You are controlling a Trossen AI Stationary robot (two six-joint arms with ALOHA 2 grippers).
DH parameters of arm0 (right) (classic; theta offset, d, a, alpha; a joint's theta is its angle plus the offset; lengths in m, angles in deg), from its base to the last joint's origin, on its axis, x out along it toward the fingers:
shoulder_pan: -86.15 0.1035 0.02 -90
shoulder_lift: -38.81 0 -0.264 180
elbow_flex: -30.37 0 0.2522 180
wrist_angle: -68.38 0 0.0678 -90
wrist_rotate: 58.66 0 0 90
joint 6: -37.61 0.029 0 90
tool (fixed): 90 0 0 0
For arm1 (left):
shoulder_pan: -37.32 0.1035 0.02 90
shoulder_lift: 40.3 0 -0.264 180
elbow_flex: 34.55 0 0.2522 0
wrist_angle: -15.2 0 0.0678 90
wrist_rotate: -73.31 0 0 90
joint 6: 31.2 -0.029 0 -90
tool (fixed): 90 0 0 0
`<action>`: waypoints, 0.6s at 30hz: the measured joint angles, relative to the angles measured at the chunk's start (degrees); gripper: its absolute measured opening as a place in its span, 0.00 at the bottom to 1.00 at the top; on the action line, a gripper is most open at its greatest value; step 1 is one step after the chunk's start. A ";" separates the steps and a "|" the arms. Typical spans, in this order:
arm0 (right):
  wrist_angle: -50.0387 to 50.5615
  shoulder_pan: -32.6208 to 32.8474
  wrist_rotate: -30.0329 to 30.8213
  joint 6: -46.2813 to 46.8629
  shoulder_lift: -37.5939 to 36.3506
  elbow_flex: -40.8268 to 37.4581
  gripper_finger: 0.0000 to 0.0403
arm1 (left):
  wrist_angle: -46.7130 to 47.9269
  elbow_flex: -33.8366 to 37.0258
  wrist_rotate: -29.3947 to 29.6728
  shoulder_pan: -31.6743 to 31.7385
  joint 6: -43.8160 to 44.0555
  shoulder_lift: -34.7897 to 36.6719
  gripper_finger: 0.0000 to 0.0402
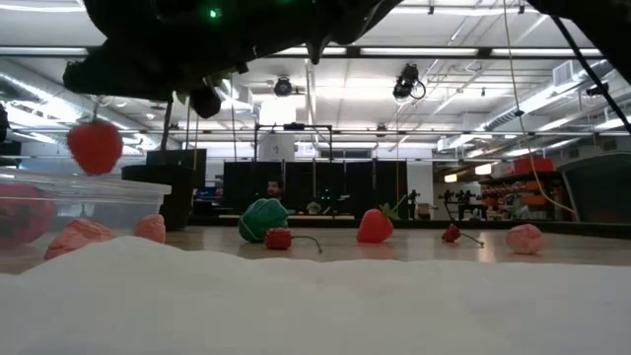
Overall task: Pick and placing Produce into tupperware
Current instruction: Put the red strawberry into the transparent bin, then put the green bell pepper into the transparent bin
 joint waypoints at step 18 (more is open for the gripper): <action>8.48 -0.30 0.57 0.60 -3.28 0.08 0.31 | -3.54 0.00 -9.84 -4.37 1.50 0.00 0.34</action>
